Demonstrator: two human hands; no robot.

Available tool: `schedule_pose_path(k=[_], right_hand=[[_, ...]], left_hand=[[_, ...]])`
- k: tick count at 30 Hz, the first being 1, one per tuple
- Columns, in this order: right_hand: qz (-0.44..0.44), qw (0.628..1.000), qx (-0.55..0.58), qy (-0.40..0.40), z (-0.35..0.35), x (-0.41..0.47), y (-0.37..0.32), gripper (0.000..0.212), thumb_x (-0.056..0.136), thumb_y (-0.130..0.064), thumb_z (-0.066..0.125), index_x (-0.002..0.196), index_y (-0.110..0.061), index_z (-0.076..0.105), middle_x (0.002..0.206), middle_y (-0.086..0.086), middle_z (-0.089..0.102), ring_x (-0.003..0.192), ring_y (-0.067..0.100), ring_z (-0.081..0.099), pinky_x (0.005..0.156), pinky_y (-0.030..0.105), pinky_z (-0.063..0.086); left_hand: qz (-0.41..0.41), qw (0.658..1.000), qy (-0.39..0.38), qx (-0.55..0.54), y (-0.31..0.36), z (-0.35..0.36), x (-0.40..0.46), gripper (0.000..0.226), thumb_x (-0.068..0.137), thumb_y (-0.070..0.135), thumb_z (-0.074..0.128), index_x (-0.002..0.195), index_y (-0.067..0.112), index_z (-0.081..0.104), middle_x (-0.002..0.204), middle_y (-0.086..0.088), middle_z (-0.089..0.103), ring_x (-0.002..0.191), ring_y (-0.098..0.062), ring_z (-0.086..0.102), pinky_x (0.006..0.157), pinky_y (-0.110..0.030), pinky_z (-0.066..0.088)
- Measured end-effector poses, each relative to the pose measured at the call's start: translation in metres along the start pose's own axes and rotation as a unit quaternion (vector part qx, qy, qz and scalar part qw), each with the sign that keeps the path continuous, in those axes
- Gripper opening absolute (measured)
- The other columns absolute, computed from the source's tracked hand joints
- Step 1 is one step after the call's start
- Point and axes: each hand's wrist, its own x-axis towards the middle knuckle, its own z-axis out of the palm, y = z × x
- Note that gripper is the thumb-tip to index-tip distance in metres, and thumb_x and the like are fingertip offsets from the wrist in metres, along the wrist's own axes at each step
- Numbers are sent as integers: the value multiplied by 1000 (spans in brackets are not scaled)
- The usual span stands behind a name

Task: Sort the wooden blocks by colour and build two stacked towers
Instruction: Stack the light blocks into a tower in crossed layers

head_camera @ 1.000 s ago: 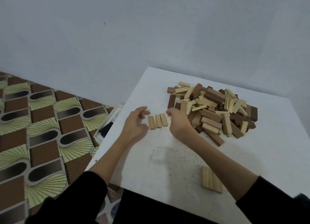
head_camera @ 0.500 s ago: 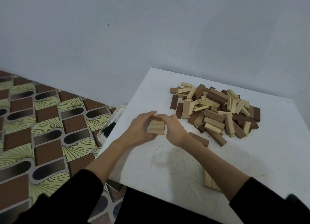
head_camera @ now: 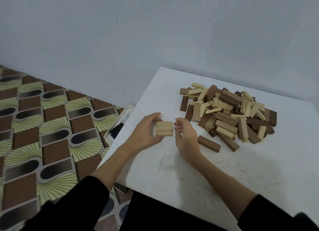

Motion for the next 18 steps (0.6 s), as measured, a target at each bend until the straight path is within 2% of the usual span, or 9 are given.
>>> schedule_pose_path(k=[4, 9, 13, 18], right_hand=[[-32, 999, 7, 2, 1, -1, 2, 39, 78, 19, 53, 115, 7, 54, 97, 15, 58, 81, 19, 56, 80, 12, 45], [-41, 999, 18, 2, 0, -2, 1, 39, 78, 18, 53, 115, 6, 53, 97, 14, 58, 83, 23, 58, 78, 24, 50], [-38, 999, 25, 6, 1, -3, 2, 39, 78, 18, 52, 115, 6, 54, 97, 12, 58, 84, 23, 58, 79, 23, 50], [-24, 999, 29, 5, 1, -2, 2, 39, 79, 17, 52, 115, 4, 54, 98, 12, 58, 85, 22, 58, 81, 27, 51]], left_hand=[[1, 1000, 11, -2, -1, 2, 0, 73, 71, 16, 79, 135, 22, 45, 118, 12, 57, 111, 12, 42, 90, 1, 26], [3, 1000, 17, -4, -1, 3, 0, 73, 70, 14, 80, 134, 20, 46, 118, 10, 58, 110, 14, 42, 91, 1, 26], [0, 1000, 18, -6, -1, 4, 0, 74, 69, 13, 81, 134, 19, 46, 118, 10, 57, 110, 14, 42, 90, 2, 26], [-1, 1000, 17, -3, -1, 4, 0, 75, 69, 13, 82, 134, 18, 46, 118, 9, 57, 108, 18, 41, 90, 2, 26]])
